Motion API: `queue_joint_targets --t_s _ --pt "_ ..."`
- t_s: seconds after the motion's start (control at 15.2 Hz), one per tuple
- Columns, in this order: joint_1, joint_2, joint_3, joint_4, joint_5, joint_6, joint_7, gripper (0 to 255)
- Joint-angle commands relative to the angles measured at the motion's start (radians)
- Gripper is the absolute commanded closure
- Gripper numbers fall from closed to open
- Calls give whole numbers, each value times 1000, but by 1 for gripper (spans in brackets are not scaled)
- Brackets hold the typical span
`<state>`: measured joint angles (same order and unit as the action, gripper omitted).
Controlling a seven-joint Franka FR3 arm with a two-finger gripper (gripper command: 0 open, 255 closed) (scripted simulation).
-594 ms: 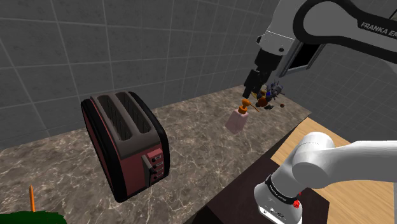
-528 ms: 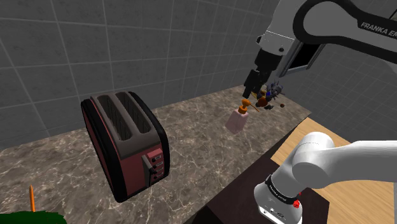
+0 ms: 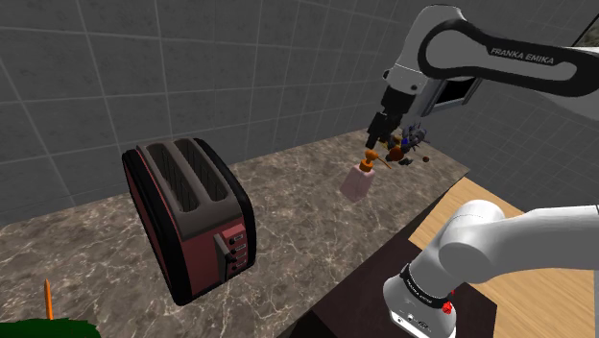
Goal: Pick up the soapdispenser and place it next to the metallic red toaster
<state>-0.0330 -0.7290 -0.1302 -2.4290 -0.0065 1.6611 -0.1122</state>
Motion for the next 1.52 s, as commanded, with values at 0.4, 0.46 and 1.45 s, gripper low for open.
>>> queue_joint_targets --t_s 0.4,0.46,1.45 --pt "-41 177 -165 11 -54 143 -178 0" --pt "-44 205 -186 18 -57 161 -201 0" --pt "-52 412 -308 -3 -35 362 -348 0"
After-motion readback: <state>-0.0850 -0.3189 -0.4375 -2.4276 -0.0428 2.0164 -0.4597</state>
